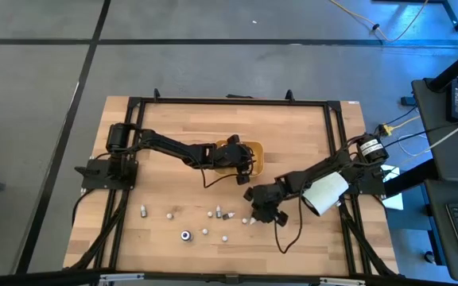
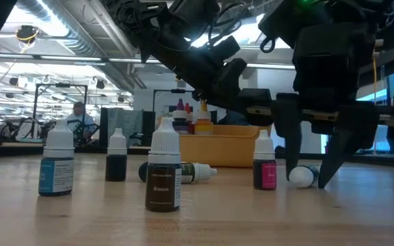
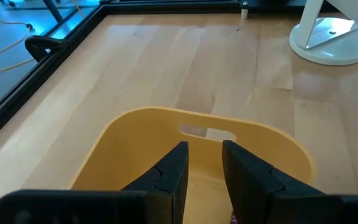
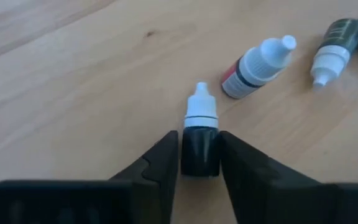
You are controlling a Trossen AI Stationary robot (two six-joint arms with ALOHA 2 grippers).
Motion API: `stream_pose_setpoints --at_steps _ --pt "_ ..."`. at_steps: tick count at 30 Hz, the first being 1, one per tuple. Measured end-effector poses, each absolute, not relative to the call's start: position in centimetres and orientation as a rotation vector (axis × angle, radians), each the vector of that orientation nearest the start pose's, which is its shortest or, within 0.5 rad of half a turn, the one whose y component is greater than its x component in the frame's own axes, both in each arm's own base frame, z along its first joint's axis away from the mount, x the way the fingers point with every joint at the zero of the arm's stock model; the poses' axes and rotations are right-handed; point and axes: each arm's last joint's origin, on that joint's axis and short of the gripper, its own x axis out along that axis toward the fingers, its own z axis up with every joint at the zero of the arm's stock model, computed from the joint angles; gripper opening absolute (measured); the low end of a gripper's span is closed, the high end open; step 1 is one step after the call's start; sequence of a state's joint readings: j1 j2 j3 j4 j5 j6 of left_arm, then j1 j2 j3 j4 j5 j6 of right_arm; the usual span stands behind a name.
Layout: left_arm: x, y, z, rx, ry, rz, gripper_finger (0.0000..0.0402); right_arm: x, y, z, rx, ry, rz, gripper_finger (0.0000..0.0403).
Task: Pick & Place food coloring
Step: Put the small black food coloring bottle into the yellow bin
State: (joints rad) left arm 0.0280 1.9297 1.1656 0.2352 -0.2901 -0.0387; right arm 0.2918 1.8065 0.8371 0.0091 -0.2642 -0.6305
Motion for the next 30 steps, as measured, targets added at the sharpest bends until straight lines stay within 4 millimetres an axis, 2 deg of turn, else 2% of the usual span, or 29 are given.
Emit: stream_pose_setpoints --at_steps 5,10,16,20,24,27,30 --pt "41.2 2.0 18.2 0.081 0.520 0.308 0.0095 30.8 10.0 11.5 -0.543 0.799 0.772 0.0060" --pt "40.4 0.9 21.6 0.111 0.436 0.283 0.0089 30.2 9.6 12.4 -0.483 0.883 0.660 0.0059" --pt "38.0 -0.6 24.7 0.133 0.485 0.238 0.0086 28.9 8.7 16.5 -0.418 0.887 0.454 0.0064" --pt "35.6 -1.8 26.4 0.136 0.579 0.203 0.0086 27.7 6.8 20.0 -0.373 0.843 0.219 0.0070" --pt "33.5 -3.1 27.8 0.071 0.635 0.184 0.0086 27.2 4.3 22.1 -0.324 0.785 0.040 0.0065" --pt "32.3 -4.1 28.4 0.038 0.658 0.168 0.0086 27.4 1.9 22.4 -0.270 0.788 -0.048 0.0064" --pt "31.7 -5.1 28.5 0.013 0.684 0.153 0.0086 27.8 -0.6 21.5 -0.232 0.832 -0.117 0.0064"
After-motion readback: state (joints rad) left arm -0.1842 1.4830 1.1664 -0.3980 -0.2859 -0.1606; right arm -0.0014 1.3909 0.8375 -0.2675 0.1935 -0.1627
